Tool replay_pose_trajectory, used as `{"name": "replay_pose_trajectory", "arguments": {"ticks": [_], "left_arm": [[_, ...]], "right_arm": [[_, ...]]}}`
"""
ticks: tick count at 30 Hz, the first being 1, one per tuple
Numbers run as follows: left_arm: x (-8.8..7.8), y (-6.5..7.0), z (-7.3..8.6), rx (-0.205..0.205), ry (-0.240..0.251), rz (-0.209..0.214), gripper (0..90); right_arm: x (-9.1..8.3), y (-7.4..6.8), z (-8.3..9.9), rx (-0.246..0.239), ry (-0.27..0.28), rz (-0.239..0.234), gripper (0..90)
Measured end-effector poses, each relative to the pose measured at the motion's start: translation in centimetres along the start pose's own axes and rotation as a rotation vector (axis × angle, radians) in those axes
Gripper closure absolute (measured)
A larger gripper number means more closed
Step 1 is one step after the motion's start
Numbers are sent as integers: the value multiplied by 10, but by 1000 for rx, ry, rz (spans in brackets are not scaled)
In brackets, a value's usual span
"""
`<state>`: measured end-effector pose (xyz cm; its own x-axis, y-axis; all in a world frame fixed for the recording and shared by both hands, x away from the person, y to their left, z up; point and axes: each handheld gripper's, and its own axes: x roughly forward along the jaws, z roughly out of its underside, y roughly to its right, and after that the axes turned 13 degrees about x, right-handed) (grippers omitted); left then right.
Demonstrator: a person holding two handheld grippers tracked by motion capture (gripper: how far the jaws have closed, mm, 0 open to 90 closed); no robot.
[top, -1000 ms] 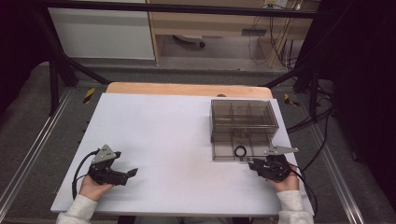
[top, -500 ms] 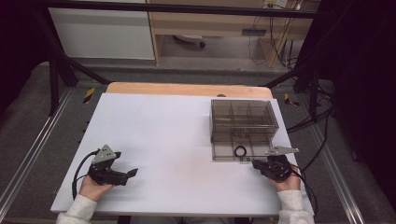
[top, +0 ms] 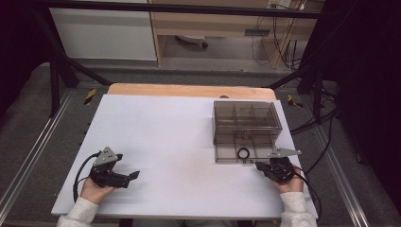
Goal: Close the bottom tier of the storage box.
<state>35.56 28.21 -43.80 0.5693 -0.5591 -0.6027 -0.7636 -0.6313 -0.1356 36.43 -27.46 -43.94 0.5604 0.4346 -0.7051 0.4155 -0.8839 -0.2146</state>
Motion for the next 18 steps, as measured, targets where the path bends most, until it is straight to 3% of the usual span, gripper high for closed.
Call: {"name": "replay_pose_trajectory", "arguments": {"ticks": [18], "left_arm": [[1, 0, 0, 0, -5, 2, 24]], "right_arm": [[6, 1, -2, -10, 10, 11, 900]]}}
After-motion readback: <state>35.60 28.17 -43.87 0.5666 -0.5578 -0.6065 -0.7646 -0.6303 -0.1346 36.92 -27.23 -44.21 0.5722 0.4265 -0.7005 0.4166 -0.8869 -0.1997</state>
